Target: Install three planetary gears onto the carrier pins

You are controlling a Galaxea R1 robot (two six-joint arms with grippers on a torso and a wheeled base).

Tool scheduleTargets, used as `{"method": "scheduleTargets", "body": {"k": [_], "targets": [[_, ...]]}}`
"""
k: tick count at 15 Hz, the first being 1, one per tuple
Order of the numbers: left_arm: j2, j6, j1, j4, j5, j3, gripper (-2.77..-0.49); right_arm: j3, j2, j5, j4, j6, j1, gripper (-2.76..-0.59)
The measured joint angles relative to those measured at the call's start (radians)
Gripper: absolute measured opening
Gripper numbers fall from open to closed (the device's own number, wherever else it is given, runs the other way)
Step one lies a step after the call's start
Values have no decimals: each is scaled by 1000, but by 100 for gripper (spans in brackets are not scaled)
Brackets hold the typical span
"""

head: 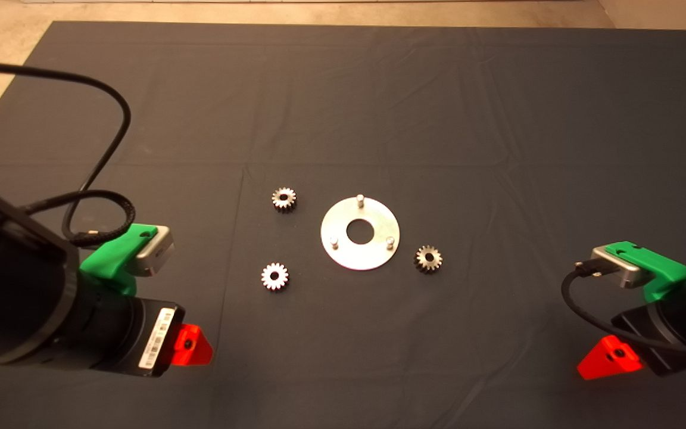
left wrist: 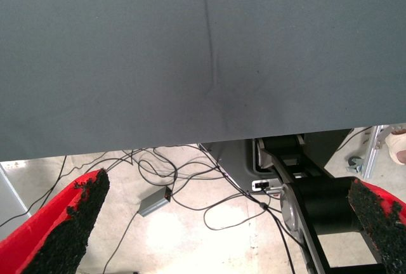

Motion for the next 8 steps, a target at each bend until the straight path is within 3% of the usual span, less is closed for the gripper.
{"method": "scheduleTargets", "body": {"k": [8], "targets": [[0, 0, 0, 0, 0, 0, -51, 0, 0, 0, 0, 0, 0, -63]]}}
